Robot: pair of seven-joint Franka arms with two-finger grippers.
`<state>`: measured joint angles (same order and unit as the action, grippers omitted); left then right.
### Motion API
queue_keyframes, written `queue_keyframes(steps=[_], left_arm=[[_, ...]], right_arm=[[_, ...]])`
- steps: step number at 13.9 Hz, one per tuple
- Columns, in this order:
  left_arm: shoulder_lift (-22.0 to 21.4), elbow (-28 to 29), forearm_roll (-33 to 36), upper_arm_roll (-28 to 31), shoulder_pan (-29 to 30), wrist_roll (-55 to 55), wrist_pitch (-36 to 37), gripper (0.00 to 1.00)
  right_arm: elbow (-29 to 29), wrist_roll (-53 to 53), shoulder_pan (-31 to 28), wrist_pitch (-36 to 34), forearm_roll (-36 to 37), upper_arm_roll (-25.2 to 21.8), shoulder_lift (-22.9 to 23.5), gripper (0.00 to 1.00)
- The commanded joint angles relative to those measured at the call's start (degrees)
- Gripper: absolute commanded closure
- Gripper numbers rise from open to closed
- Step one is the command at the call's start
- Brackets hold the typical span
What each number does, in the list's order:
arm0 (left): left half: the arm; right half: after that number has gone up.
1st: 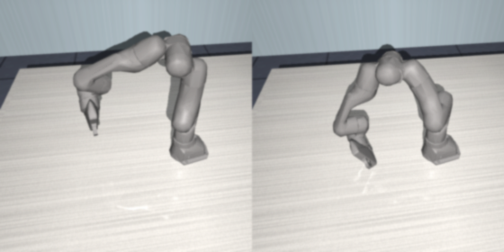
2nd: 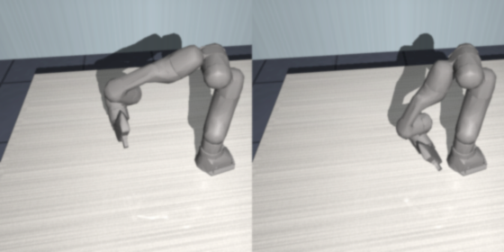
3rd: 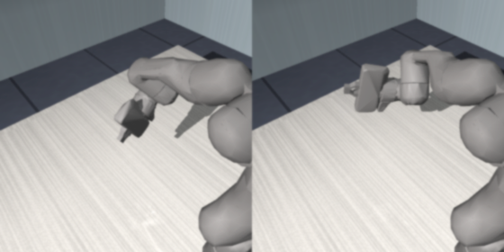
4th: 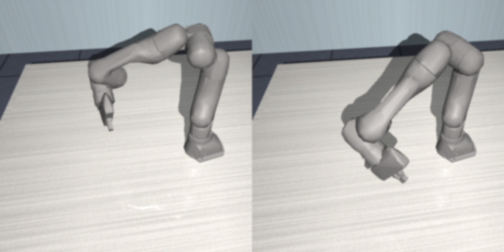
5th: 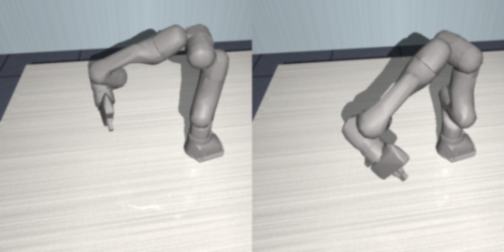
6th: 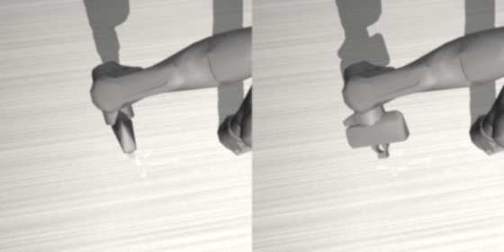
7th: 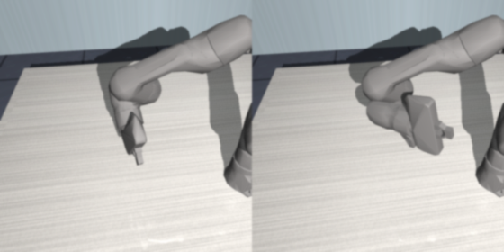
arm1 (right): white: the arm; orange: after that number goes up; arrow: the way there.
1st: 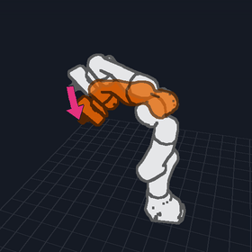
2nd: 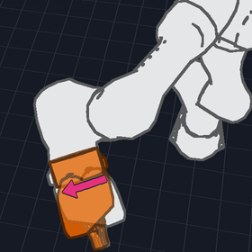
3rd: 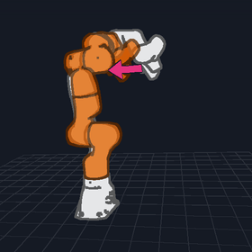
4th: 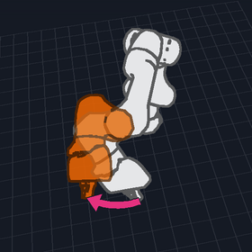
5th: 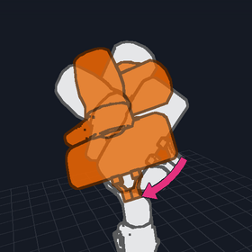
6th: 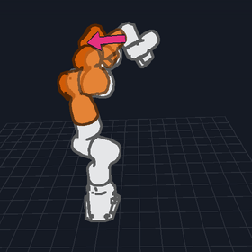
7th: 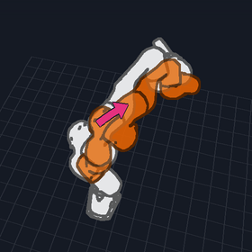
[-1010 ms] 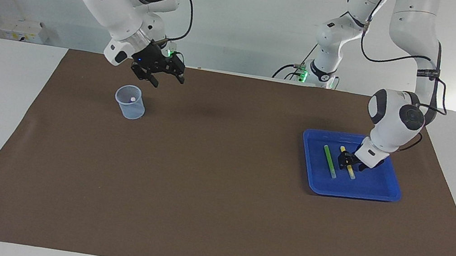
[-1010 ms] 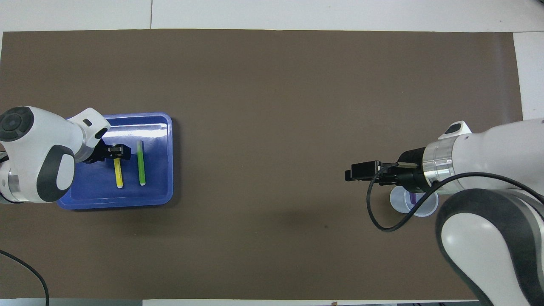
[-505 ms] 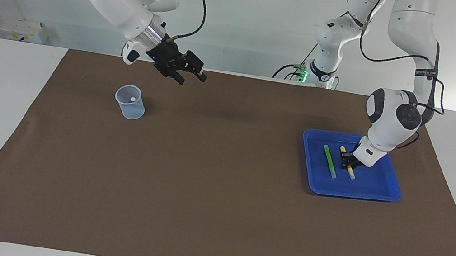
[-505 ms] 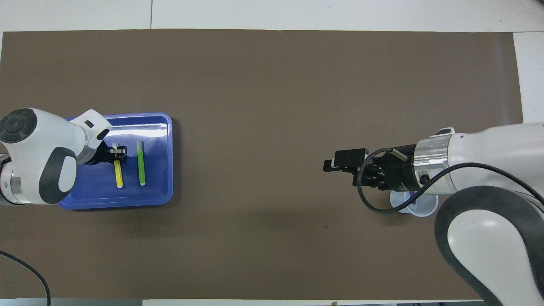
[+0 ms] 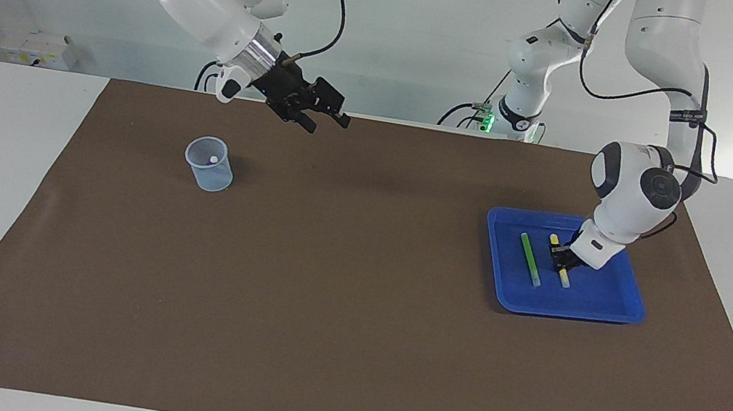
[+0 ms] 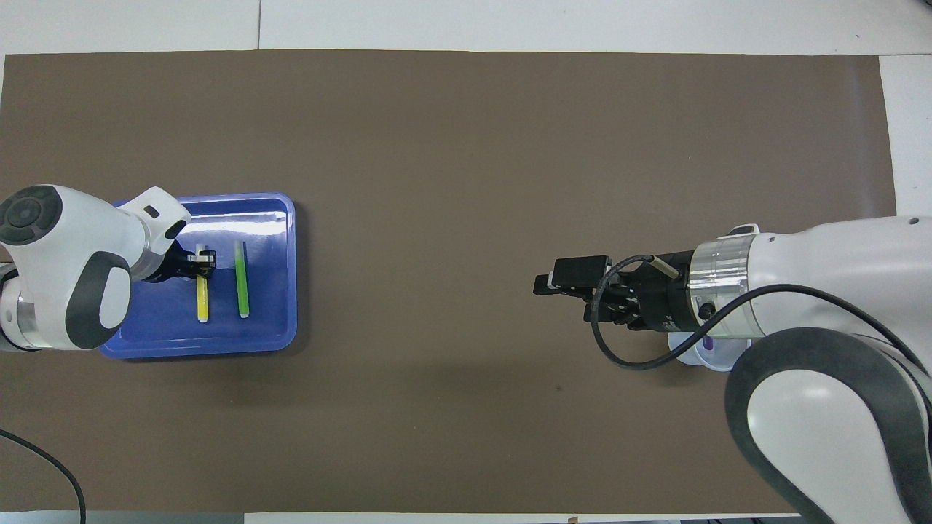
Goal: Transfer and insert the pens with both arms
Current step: 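Carry the yellow pen toward the right gripper while it approaches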
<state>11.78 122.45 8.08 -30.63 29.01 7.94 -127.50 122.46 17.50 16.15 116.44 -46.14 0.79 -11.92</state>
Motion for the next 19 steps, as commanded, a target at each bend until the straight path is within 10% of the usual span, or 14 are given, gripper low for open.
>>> queue_keyframes(steps=[1,12,19], left_arm=[[1.6,-9.8,-1.1,-0.5,-1.3,5.4,10.3,1.0],[-0.2,-21.4,-32.2,-8.2,-12.4,75.1,18.6,1.0],[-4.0,-13.6,-52.8,-12.7,-13.6,79.2,12.2,1.0]], right_arm=[[-0.1,0.6,-0.3,1.4,-1.3,1.6,0.2,0.0],[5.5,0.7,4.9,17.9,-13.9,3.3,-0.9,0.0],[6.7,0.5,9.5,26.1,-17.4,3.3,0.0,0.08]])
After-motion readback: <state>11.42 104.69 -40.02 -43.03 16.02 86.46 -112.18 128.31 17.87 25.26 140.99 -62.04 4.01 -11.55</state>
